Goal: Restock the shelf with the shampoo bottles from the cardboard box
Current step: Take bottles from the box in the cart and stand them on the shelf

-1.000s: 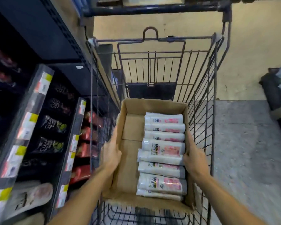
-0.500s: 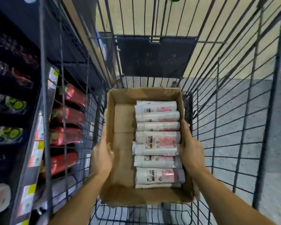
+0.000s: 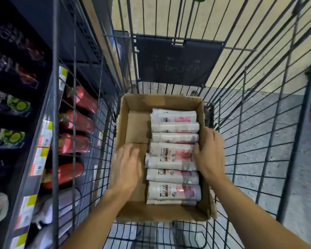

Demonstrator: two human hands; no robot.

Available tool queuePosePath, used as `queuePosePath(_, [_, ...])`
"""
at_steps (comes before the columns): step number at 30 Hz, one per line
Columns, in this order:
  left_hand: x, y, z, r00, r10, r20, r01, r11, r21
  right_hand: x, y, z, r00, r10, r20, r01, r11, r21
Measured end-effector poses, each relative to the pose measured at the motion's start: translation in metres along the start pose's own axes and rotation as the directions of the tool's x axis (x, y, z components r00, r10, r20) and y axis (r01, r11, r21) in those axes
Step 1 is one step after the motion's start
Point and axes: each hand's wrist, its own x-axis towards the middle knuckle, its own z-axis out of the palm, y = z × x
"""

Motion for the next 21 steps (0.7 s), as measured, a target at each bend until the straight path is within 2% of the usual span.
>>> queuePosePath(3, [-0.001,0.024,-0.006,0.963,-0.223,0.151,0.238,0.966,-0.095,0.031,-0.021,-0.006,0.991,-0.105,0.085,0.107,0.994,-0.023])
queuePosePath(4, [0.001,0.031,-0.004,0.921,-0.302,0.245,0.346,0.925,-0.159,0.041,-0.028,-0.004,0.977,-0.144,0.155,0.153,0.987,-0.047])
queuePosePath(6, [0.005,0.044,0.005,0.780,-0.408,0.475,0.559,0.796,-0.233,0.057,-0.040,0.003,0.922,-0.227,0.314,0.277,0.953,-0.124])
queuePosePath(8, [0.008,0.052,0.015,0.689,-0.437,0.578,0.651,0.724,-0.229,0.066,-0.046,0.016,0.857,-0.245,0.453,0.359,0.915,-0.185])
queuePosePath(10, [0.012,0.055,0.021,0.632,-0.478,0.610,0.718,0.657,-0.229,0.071,-0.047,0.026,0.827,-0.221,0.517,0.405,0.872,-0.275])
queuePosePath(12, [0.019,0.055,0.025,0.591,-0.495,0.638,0.765,0.594,-0.248,0.079,-0.046,0.034,0.830,-0.207,0.518,0.425,0.836,-0.348])
queuePosePath(16, [0.034,0.057,0.027,0.527,-0.541,0.656,0.818,0.531,-0.221,0.097,-0.049,0.041,0.815,-0.138,0.563,0.357,0.885,-0.299])
queuePosePath(21, [0.036,0.069,0.030,0.462,-0.623,0.631,0.886,0.300,-0.353,0.104,-0.049,0.045,0.788,-0.170,0.592,0.432,0.838,-0.334])
